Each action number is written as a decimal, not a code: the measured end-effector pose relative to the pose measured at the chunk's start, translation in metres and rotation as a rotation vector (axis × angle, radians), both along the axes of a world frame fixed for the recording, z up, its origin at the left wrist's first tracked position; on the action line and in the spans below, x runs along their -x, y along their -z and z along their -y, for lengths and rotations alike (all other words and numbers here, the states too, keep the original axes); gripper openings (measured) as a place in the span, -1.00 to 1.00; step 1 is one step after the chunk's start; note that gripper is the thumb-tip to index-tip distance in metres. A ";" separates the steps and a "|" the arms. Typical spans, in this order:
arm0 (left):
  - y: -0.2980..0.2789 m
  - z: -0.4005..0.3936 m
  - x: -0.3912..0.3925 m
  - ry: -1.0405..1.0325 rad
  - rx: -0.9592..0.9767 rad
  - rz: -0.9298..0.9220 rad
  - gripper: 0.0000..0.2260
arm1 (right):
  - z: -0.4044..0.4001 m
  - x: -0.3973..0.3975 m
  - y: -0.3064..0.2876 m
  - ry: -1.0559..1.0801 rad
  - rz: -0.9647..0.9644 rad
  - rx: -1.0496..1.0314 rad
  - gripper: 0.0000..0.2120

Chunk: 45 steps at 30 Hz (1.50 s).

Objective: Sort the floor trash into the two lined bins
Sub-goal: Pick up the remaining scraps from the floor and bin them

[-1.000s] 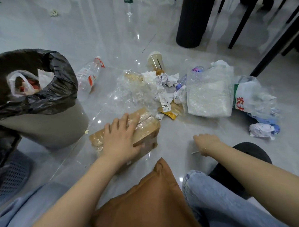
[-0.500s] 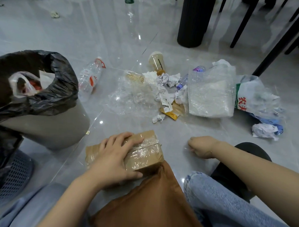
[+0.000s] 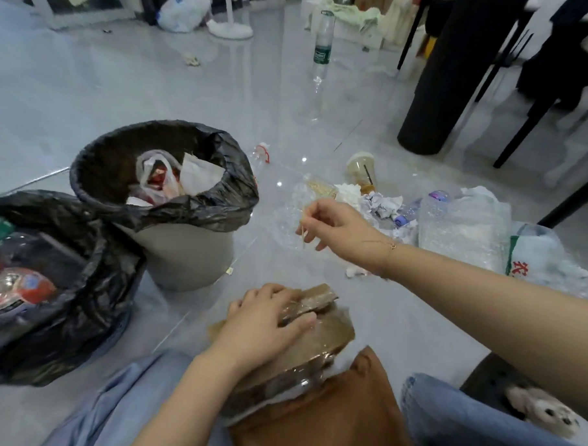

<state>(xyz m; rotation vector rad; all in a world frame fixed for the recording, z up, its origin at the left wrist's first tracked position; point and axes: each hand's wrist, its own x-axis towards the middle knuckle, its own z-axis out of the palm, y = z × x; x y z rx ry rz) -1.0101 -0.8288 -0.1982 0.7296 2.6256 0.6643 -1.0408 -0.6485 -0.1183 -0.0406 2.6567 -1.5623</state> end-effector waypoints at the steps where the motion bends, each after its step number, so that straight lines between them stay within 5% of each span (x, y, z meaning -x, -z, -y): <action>1: -0.005 0.007 0.005 -0.046 -0.076 -0.017 -0.57 | 0.009 0.008 -0.008 -0.012 -0.029 -0.015 -0.89; 9: -0.043 0.058 0.038 -0.505 -0.684 -0.138 -0.78 | 0.088 0.112 -0.059 -0.094 -0.158 -0.390 -0.90; 14: -0.041 0.069 0.050 -0.541 -0.726 -0.113 -0.74 | 0.120 0.160 -0.048 -0.106 -0.152 -0.661 -0.73; 18: -0.032 0.061 0.054 -0.517 -0.722 -0.105 -0.70 | 0.098 0.153 -0.037 -0.059 -0.225 -0.611 -0.79; 24: -0.011 0.022 0.054 -0.465 -0.600 -0.021 -0.74 | 0.015 0.102 -0.015 0.023 -0.252 -0.471 -0.78; 30: 0.054 0.027 0.131 -0.425 -0.039 0.175 -0.77 | -0.048 0.072 0.039 0.007 0.029 -0.565 -0.78; 37: 0.095 0.037 0.161 -0.117 0.288 -0.003 -0.89 | -0.014 0.045 0.092 -0.238 0.126 -0.591 -0.74; 45: 0.116 0.037 0.166 -0.152 0.299 -0.055 -0.83 | 0.001 0.037 0.103 -0.298 0.097 -0.581 -0.75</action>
